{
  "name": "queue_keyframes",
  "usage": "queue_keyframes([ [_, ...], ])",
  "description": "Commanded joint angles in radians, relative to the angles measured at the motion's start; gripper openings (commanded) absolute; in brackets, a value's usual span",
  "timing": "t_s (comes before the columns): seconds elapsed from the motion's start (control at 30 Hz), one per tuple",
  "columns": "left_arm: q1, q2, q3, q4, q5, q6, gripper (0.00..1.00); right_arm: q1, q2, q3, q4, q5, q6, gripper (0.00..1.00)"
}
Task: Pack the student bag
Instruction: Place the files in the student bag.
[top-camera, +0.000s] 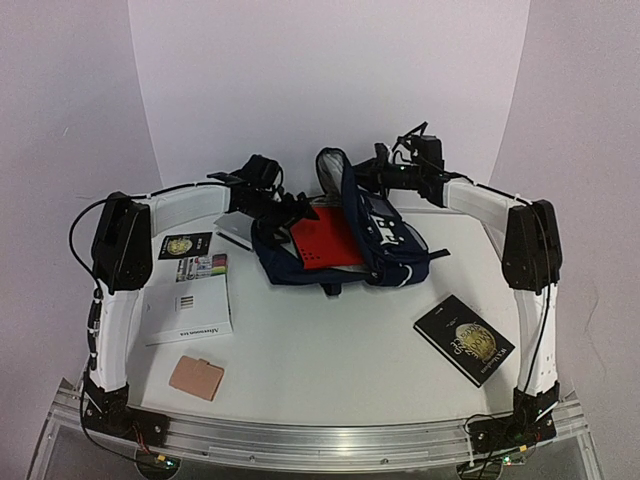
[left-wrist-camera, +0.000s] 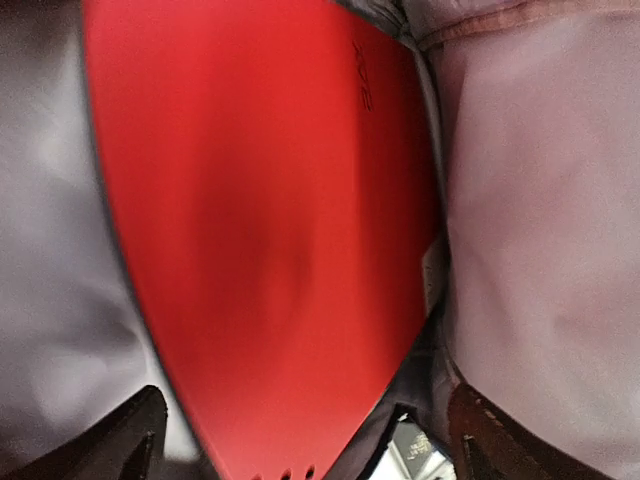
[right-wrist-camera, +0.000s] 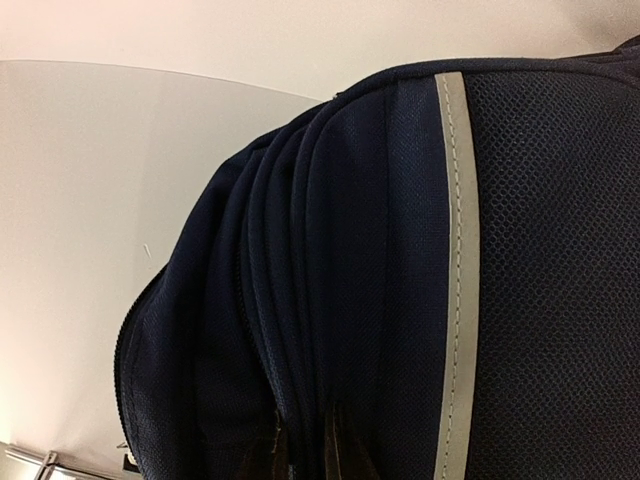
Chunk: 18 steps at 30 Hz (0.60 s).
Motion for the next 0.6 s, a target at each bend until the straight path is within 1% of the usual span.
queue_keyframes([
  [0.0, 0.007, -0.109, 0.09, -0.211, -0.065, 0.111, 1.0, -0.013, -0.158, -0.062, 0.117, -0.049, -0.028, 0.0],
  [0.1, 0.009, -0.119, 0.107, -0.306, -0.022, 0.216, 0.99, -0.013, -0.174, -0.094, 0.117, -0.048, -0.026, 0.0],
  [0.23, 0.024, -0.209, -0.008, -0.275, 0.138, 0.426, 0.99, -0.014, -0.187, -0.106, 0.114, -0.062, -0.025, 0.0],
  [0.3, 0.038, -0.23, -0.017, -0.312, 0.188, 0.53, 0.98, -0.013, -0.199, -0.123, 0.109, -0.072, -0.027, 0.0],
  [0.43, 0.029, -0.242, -0.017, -0.39, 0.24, 0.754, 0.95, -0.013, -0.221, -0.168, 0.103, -0.087, -0.024, 0.0],
  [0.57, -0.002, -0.261, -0.075, -0.343, 0.235, 0.948, 0.94, -0.013, -0.223, -0.167, 0.103, -0.098, -0.008, 0.0],
])
